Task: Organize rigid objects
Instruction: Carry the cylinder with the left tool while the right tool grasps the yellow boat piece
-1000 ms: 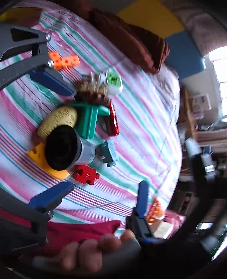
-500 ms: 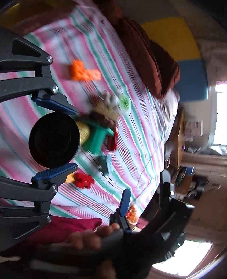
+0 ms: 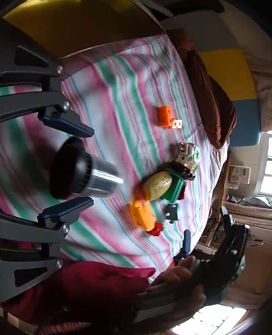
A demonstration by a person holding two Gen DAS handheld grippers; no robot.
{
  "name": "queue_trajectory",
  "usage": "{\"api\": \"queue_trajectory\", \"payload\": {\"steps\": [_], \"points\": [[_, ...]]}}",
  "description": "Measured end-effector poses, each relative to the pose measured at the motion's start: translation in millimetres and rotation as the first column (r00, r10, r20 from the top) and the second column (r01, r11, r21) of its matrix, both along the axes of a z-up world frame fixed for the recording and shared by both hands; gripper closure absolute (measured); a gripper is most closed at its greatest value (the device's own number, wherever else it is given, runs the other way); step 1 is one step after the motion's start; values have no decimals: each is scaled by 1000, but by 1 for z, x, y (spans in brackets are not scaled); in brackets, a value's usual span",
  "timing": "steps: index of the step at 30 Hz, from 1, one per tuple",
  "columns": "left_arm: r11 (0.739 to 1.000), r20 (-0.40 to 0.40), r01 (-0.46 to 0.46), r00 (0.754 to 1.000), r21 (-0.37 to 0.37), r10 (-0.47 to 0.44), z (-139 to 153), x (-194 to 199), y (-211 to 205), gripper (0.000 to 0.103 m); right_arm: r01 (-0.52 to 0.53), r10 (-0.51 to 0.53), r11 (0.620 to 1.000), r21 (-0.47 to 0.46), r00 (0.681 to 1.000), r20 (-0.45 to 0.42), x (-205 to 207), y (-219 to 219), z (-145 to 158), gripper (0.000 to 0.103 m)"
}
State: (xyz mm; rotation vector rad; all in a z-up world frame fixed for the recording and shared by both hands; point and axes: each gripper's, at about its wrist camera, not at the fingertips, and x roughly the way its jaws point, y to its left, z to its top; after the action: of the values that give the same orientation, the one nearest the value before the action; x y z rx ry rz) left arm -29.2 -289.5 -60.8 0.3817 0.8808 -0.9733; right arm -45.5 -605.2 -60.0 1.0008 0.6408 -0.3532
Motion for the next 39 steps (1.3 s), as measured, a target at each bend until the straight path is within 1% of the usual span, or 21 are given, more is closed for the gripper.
{"api": "queue_trajectory", "payload": {"steps": [3, 6, 7, 8, 12, 13, 14, 15, 17, 19, 20, 21, 25, 27, 28, 29, 30, 32, 33, 36, 39], "points": [[1000, -9, -5, 1000, 3, 5, -2, -1, 5, 34, -40, 40, 999, 0, 999, -27, 7, 5, -3, 4], [1000, -9, -11, 1000, -2, 11, 1, 4, 2, 32, -111, 112, 994, 17, 992, -50, 17, 14, -7, 4], [1000, -6, -7, 1000, -2, 7, 3, 5, 1, 27, -130, 130, 992, 10, 989, -72, 20, 18, -8, 4], [1000, -3, 3, 1000, 4, -3, 3, 6, 0, 17, -147, 146, 989, 0, 984, -100, 23, 22, -8, 4], [998, 26, 58, 998, 27, -59, 3, 3, -9, 16, -244, 239, 970, 7, 946, -219, 32, 42, -9, 4], [997, 35, 68, 997, 38, -69, 2, 3, -12, 16, -267, 260, 964, 8, 931, -258, 34, 47, -10, 4], [996, 37, 78, 996, 50, -80, 1, 3, -15, 17, -302, 288, 953, 4, 903, -319, 37, 54, -12, 4], [995, 31, 88, 995, 53, -90, -1, 3, -17, 21, -325, 303, 946, 0, 883, -358, 38, 58, -13, 4], [993, 23, 102, 994, 52, -103, -3, 4, -19, 27, -389, 345, 921, -7, 824, -449, 39, 73, -20, 4], [993, 22, 105, 994, 61, -106, -6, 5, -21, 38, -422, 364, 907, -12, 797, -482, 38, 80, -26, 4], [992, 14, 104, 994, 64, -105, -8, 6, -21, 45, -435, 371, 901, -13, 783, -499, 38, 84, -29, 4], [993, 2, 98, 995, 64, -98, -10, 7, -21, 44, -443, 372, 896, -13, 769, -520, 39, 87, -34, 4], [997, 5, 64, 998, 38, -64, -9, 8, -13, 45, -466, 376, 884, -23, 742, -555, 43, 94, -42, 4], [999, -2, 45, 999, 18, -45, -6, 10, -7, 45, -490, 370, 871, -47, 715, -593, 49, 97, -45, 4], [999, -7, 37, 999, 3, -37, -3, 10, -4, 45, -502, 368, 863, -60, 704, -608, 52, 99, -47, 7], [999, -6, 28, 1000, -15, -28, 1, 9, 0, 45, -528, 364, 845, -87, 686, -631, 54, 103, -51, 26], [999, -4, 22, 1000, -25, -22, 4, 9, 2, 45, -541, 364, 835, -98, 677, -639, 57, 107, -54, 31], [998, -3, 9, 1000, -57, -9, 13, 6, 10, 45, -570, 367, 810, -136, 675, -640, 58, 111, -54, 32], [997, -5, 3, 1000, -73, -3, 17, 5, 14, 45, -576, 372, 805, -138, 673, -639, 58, 113, -55, 32], [993, -10, -21, 1000, -119, 20, 32, 5, 27, 45, -564, 382, 817, -121, 687, -618, 58, 110, -57, 32], [982, -30, -78, 997, -175, 73, 49, 13, 46, 45, -564, 384, 816, -122, 690, -614, 59, 107, -59, 32]]}}
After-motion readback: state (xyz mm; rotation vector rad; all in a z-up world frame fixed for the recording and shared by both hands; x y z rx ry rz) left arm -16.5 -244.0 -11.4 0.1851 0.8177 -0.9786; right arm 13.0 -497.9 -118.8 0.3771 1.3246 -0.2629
